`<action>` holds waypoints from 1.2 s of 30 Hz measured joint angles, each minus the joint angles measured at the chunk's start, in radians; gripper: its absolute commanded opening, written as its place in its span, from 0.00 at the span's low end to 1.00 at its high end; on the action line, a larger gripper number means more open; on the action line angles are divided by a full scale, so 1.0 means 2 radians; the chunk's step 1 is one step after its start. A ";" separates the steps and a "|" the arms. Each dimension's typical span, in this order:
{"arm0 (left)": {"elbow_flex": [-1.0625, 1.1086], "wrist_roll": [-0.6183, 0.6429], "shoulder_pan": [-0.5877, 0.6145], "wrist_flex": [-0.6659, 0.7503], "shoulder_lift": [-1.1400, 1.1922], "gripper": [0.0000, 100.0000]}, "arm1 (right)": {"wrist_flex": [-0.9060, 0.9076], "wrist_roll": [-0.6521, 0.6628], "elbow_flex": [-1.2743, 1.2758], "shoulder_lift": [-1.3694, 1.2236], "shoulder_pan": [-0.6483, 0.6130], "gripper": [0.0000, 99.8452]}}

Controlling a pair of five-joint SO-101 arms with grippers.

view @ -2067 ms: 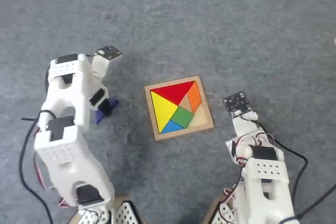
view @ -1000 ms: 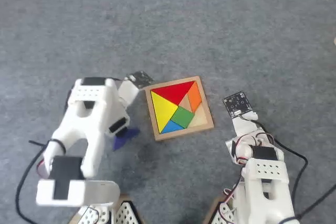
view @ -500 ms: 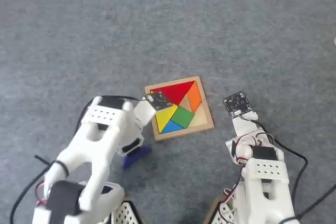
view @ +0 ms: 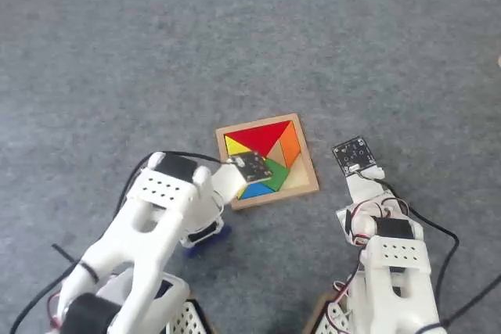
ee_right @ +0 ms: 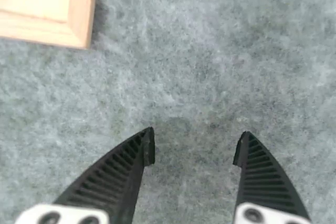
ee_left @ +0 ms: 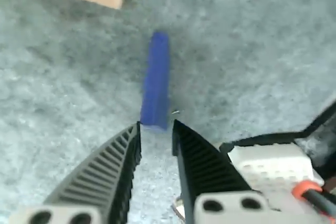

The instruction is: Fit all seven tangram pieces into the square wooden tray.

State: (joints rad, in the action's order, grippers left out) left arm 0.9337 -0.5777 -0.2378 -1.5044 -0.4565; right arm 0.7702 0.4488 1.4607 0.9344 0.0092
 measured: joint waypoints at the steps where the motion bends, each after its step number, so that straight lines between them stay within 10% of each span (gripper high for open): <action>1: 0.000 -0.002 -0.006 -0.002 -0.004 0.09 | 0.000 0.000 0.000 0.000 0.000 0.25; 36: -0.009 -0.018 -0.038 0.068 0.107 0.01 | 0.000 0.000 0.000 0.000 0.000 0.25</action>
State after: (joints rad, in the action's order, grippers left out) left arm 0.9152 -0.6145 -0.3145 -1.3679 -0.2432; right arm 0.7702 0.4488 1.4607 0.9344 0.0092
